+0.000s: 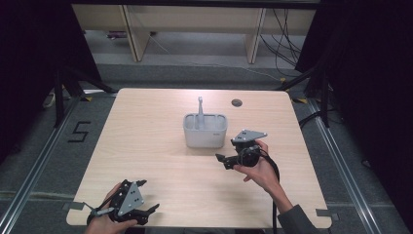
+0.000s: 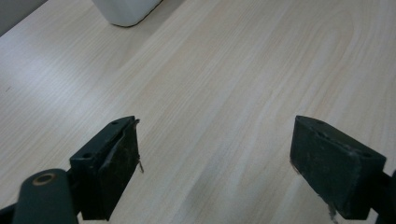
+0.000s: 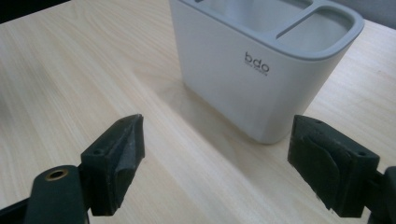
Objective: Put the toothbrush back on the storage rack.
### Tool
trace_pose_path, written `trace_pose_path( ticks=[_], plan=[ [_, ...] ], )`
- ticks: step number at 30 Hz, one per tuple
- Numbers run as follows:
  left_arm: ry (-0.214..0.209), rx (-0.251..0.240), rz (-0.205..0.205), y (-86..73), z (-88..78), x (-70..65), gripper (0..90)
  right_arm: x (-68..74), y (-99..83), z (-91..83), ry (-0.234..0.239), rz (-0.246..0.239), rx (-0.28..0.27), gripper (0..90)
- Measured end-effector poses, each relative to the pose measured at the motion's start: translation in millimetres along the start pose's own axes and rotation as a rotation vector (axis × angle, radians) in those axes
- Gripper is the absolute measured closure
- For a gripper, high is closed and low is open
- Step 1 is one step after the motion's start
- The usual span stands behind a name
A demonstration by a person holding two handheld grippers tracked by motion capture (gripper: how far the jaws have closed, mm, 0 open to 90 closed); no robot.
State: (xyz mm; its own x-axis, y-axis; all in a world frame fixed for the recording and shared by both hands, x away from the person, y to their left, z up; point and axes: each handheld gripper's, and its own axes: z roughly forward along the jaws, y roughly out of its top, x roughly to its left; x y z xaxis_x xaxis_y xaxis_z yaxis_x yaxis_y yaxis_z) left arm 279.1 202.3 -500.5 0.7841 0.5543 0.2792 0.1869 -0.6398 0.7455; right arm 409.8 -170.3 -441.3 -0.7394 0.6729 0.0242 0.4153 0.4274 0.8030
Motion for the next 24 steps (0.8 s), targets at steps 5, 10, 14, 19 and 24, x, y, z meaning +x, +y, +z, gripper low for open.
trace_pose_path(
  ticks=[5, 10, 14, 19, 24],
  plan=[
    [0.005, 0.003, 0.014, 0.7, -1.4, 2.4, 15.1, 3.1, -4.5, -2.4, -0.002, 0.005, 0.007, 18.0],
    [-0.001, 0.014, 0.022, 0.1, -0.2, 1.6, 15.1, 3.5, -8.9, -3.7, 0.007, 0.009, 0.005, 16.7],
    [-0.004, -0.002, 0.001, 0.0, -0.4, 1.4, 15.0, 5.2, -12.9, -4.5, 0.005, 0.014, 0.014, 16.4],
    [-0.004, 0.002, 0.008, 0.0, -0.5, 1.2, 15.1, 5.2, -16.9, -4.8, 0.012, 0.019, 0.020, 16.4],
    [0.002, 0.000, 0.004, -0.1, -1.8, 2.3, 15.0, 7.0, -21.7, -5.7, 0.014, 0.019, 0.021, 16.5]
  ],
)
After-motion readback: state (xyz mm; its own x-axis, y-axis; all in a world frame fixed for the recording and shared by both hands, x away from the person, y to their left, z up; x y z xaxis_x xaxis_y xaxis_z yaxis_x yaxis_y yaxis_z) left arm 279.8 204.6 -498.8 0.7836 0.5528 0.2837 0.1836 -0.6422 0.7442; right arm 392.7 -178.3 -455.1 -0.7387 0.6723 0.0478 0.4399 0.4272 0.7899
